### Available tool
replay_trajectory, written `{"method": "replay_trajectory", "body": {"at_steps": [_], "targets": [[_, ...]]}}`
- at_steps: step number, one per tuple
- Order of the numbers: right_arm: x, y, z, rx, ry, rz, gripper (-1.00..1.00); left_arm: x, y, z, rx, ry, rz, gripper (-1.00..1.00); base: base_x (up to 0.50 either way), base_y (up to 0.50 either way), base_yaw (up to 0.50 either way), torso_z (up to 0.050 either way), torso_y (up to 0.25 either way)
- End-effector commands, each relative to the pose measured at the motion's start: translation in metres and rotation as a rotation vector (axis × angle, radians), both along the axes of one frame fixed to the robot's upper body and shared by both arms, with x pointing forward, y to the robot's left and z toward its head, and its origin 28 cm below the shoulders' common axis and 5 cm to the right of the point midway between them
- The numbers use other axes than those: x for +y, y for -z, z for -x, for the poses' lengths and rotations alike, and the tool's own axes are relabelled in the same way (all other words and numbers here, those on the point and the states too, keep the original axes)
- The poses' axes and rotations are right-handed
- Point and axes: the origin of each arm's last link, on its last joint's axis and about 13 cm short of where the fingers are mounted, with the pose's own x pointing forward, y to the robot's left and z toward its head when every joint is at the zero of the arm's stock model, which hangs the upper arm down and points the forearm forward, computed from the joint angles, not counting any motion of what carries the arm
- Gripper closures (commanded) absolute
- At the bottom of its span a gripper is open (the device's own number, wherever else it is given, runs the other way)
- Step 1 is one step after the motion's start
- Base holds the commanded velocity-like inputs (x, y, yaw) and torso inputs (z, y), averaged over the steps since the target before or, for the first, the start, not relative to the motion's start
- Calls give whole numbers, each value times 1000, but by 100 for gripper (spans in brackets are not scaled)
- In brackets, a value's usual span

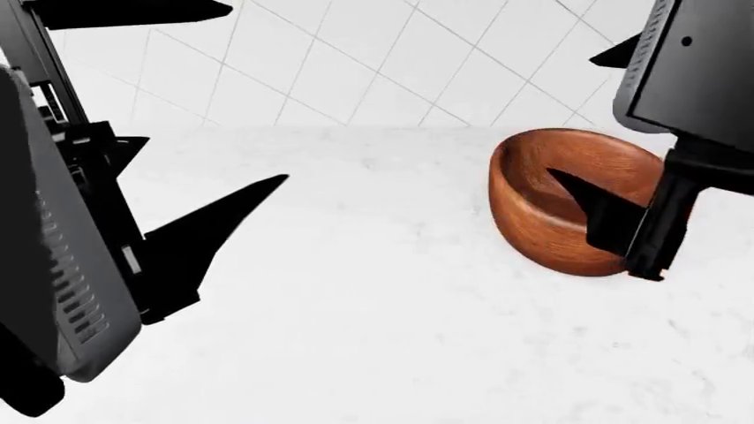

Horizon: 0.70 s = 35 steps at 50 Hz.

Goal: Place the two vegetables and bowl onto the tray for setting up a vegetable dip station.

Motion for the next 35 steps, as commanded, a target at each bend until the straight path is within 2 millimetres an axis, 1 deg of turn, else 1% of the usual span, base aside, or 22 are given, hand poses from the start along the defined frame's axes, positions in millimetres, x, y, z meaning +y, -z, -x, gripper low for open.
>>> {"method": "replay_trajectory", "body": {"at_steps": [1, 3, 6, 8, 10, 11, 12, 13, 14, 15, 16, 17, 18, 19, 20, 21, 23, 24, 27, 30, 32, 35], "targets": [[-19, -3, -18, 254, 116, -71, -100, -1, 9, -10, 10, 14, 18, -100, 0, 0, 0, 0, 0], [-18, 4, -27, 314, 156, -114, -100, 0, 11, -12, 17, 13, 22, -100, 0, 0, 0, 0, 0], [-17, 16, -35, 375, 161, -106, -100, 1, 14, -15, 22, 10, 28, -100, 0, 0, 0, 0, 0], [-18, 19, -42, 349, 170, -75, -100, 0, 17, -19, 28, 11, 35, -100, 0, 0, 0, 0, 0], [-19, 16, -52, 300, 204, -18, -100, 0, 19, -22, 29, 8, 32, -100, 0, 0, 0, 0, 0], [-18, 12, -59, 227, 161, -54, -100, 1, 19, -22, 32, 8, 35, -100, 0, 0, 0, 0, 0], [-19, 12, -61, 240, 169, -31, -100, 0, 19, -23, 32, 7, 37, -100, 0, 0, 0, 0, 0], [-20, 10, -68, 159, 154, -36, -100, 0, 20, -23, 33, 8, 37, -100, 0, 0, 0, 0, 0], [-20, 10, -69, 163, 126, -28, -100, 0, 20, -24, 33, 9, 37, -100, 0, 0, 0, 0, 0], [-22, 11, -74, 131, 95, 7, -100, 0, 20, -24, 34, 10, 37, -100, 0, 0, 0, 0, 0], [-22, 12, -77, 169, 59, -9, -100, 0, 20, -24, 33, 10, 37, -100, 0, 0, 0, 0, 0], [-22, 13, -82, 162, 42, -87, -100, 0, 19, -24, 33, 10, 37, -100, 0, 0, 0, 0, 0], [-21, 12, -82, 148, 46, -36, -100, 0, 19, -23, 33, 10, 37, -100, 0, 0, 0, 0, 0], [-22, 11, -83, 201, 104, 20, -100, 1, 19, -23, 33, 8, 37, -100, 0, 0, 0, 0, 0], [-23, 10, -84, 254, 184, 32, -100, 1, 19, -23, 33, 7, 37, -100, 0, 0, 0, 0, 0], [-25, 9, -84, 301, 212, 45, -100, 1, 20, -23, 33, 5, 37, -100, 0, 0, 0, 0, 0], [-29, 8, -80, 374, 237, 117, -100, 1, 19, -22, 32, 5, 37, -100, 0, 0, 0, 0, 0], [-30, 8, -80, 367, 237, 142, -100, 1, 19, -22, 31, 5, 37, -100, 0, 0, 0, 0, 0], [-34, 6, -73, 447, 217, 246, -100, 1, 20, -23, 27, 6, 40, -100, 0, 0, 0, 0, 0], [-37, 3, -73, 454, 226, 313, -100, 1, 19, -24, 21, 10, 45, -100, 0, 0, 0, 0, 0], [-41, -1, -71, 494, 271, 369, -100, 0, 18, -24, 20, 15, 40, -100, 0, 0, 0, 0, 0], [-44, -8, -67, 562, 327, 406, -100, 0, 15, -23, 16, 19, 28, -100, 0, 0, 0, 0, 0]]}}
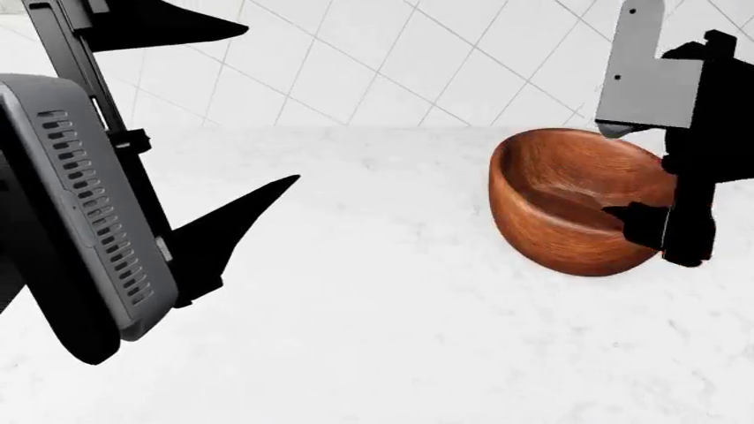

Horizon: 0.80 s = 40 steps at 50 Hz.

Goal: Place the two vegetables and bowl onto the tray for setting up a vegetable dip station.

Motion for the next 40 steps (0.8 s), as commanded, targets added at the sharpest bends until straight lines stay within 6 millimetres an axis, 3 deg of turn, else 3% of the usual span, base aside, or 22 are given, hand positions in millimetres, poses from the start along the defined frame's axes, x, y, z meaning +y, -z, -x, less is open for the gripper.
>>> {"method": "replay_trajectory", "body": {"at_steps": [1, 13, 24, 40], "targets": [[-14, -13, 3, 196, 107, 208, -100, 0, -4, 0, -10, 8, -10, -100, 0, 0, 0, 0, 0], [-8, -11, -9, 233, 68, 247, -100, 1, -8, 6, -22, -4, -17, -100, 0, 0, 0, 0, 0], [-4, 28, -27, 273, 28, 219, -100, 1, -8, 9, -22, -8, -15, -100, 0, 0, 0, 0, 0], [-7, 39, -36, 270, 12, 224, -100, 1, -10, 11, -29, -12, -13, -100, 0, 0, 0, 0, 0]]}}
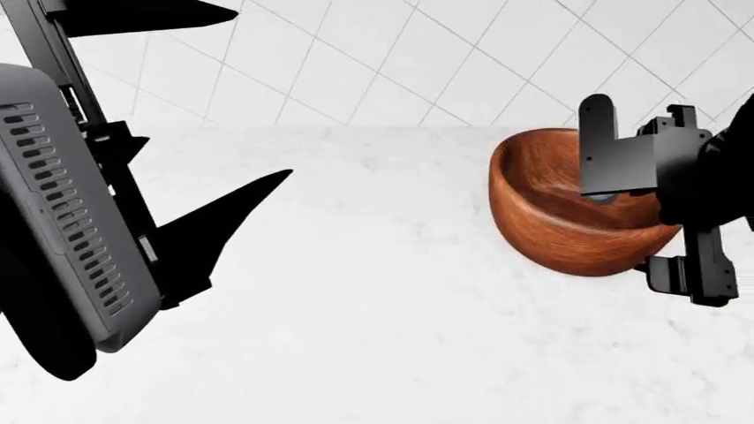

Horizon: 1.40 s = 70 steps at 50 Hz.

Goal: Place the two vegetables and bowl onto the tray for setting up a vegetable dip station.

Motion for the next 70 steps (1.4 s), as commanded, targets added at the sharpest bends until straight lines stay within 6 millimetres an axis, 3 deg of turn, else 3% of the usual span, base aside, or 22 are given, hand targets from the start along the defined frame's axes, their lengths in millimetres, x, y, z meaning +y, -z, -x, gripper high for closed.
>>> {"method": "replay_trajectory", "body": {"at_steps": [1, 24, 41, 42, 57, 67, 70], "targets": [[-1, 11, -8, 0, -3, -4, -100, 0, -1, 2, -5, -3, 1, -100, 0, 0, 0, 0, 0], [7, 35, -29, -18, -77, -12, -100, 1, 0, 0, -2, -9, 3, -100, 0, 0, 0, 0, 0], [8, 50, -32, -7, -81, -39, -100, 1, 1, -1, -7, -12, 2, -100, 0, 0, 0, 0, 0], [8, 50, -32, -9, -82, -39, 100, 1, 1, -1, -7, -12, 2, -100, 0, 0, 0, 0, 0], [8, 43, -29, -48, -92, -53, 100, 2, 1, -1, -8, -14, 5, -100, 0, 0, 0, 0, 0], [3, 13, -3, 12, -91, -10, 100, 2, 1, -4, -7, -11, -2, -100, 0, 0, 0, 0, 0], [5, -5, 10, 50, -86, -23, 100, 1, -1, -6, -9, -10, -8, -100, 0, 0, 0, 0, 0]]}}
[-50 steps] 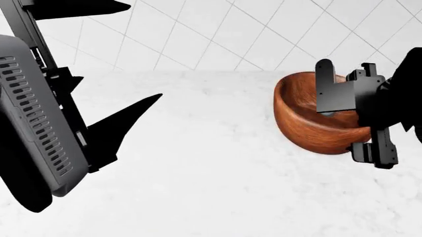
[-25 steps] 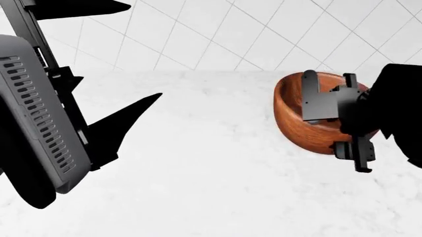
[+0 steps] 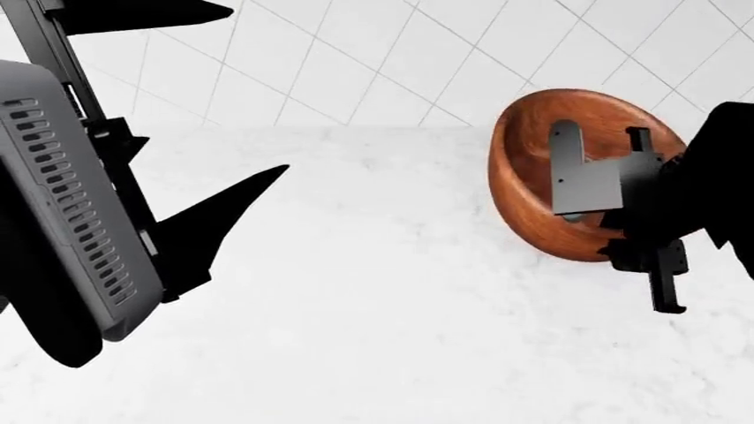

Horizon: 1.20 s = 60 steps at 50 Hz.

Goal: Place the two vegetables and bowl onto the tray for setting up a vegetable dip station.

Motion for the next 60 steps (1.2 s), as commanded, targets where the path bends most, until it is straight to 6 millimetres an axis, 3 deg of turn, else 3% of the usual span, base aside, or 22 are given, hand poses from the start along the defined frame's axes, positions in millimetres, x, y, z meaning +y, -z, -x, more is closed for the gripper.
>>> {"method": "replay_trajectory", "body": {"at_steps": [1, 4, 9, 21, 25, 31, 36, 60], "targets": [[3, -43, 31, 54, 2, 12, 100, -2, -1, -6, -4, 7, -6, -100, 0, 0, 0, 0, 0], [9, -55, 45, 105, 62, -7, 100, -4, 2, -10, 2, 16, -4, -100, 0, 0, 0, 0, 0], [28, -83, 62, 107, 78, -198, 100, -6, 6, -19, 12, 26, 6, -100, 0, 0, 0, 0, 0], [55, -130, 93, 150, -63, -155, 100, -8, 13, -28, 25, 35, 8, -100, 0, 13, 0, 0, 0], [64, -127, 103, 165, -101, -130, 100, -5, 8, -23, 30, 15, -33, -100, 0, 92, 0, 0, 0], [72, -117, 123, 178, -110, -103, 100, 2, -17, 3, -30, -35, -88, -100, 0, 94, 0, 0, 0], [76, -117, 134, 177, -152, -105, 100, 2, -21, 17, -55, -29, -97, -100, 0, 159, 0, 0, 0], [79, -116, 138, 201, -253, -87, 100, 4, -16, 21, -76, -20, -60, -100, 1, 498, 0, 0, 0]]}}
